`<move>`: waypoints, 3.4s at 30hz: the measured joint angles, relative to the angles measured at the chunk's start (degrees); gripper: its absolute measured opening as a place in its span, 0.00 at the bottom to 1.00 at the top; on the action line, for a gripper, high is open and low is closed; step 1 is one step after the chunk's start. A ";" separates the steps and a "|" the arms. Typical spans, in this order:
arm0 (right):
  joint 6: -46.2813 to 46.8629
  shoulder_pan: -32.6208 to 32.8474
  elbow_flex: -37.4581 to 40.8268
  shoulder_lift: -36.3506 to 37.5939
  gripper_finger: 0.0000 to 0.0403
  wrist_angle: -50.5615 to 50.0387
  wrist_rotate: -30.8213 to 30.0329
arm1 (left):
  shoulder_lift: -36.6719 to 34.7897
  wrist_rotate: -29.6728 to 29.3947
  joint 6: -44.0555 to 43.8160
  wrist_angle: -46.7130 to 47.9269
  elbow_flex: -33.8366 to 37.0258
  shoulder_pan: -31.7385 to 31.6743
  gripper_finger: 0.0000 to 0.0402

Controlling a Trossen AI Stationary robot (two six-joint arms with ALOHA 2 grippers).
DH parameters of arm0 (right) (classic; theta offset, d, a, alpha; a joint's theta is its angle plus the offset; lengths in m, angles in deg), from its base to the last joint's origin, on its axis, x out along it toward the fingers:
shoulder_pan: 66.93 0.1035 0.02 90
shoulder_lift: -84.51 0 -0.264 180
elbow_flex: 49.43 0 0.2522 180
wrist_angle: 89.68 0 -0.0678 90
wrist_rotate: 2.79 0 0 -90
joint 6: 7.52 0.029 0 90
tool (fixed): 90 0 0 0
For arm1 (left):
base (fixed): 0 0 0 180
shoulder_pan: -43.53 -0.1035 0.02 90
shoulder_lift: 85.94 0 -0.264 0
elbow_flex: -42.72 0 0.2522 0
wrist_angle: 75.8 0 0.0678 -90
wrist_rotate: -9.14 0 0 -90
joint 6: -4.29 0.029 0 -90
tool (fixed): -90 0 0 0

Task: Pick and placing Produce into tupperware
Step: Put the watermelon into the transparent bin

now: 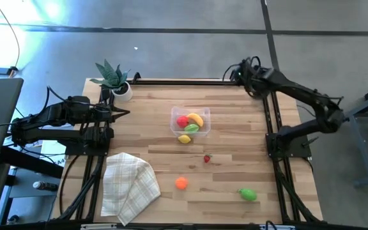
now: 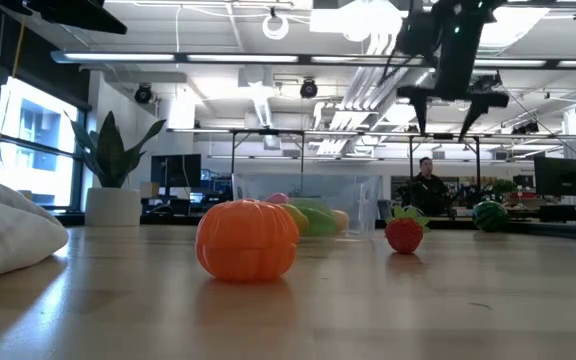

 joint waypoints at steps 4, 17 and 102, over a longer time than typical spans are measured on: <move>7.41 -5.70 0.00 -4.31 0.75 0.93 8.65 | 0.00 0.00 0.00 0.00 0.00 -0.01 0.00; 15.54 -14.77 0.00 -7.11 0.75 -5.80 9.55 | 0.00 0.00 0.00 0.00 0.00 -0.01 0.00; 25.44 -22.96 3.50 -25.54 0.75 -0.03 3.22 | 0.00 0.00 0.00 0.00 0.00 -0.02 0.00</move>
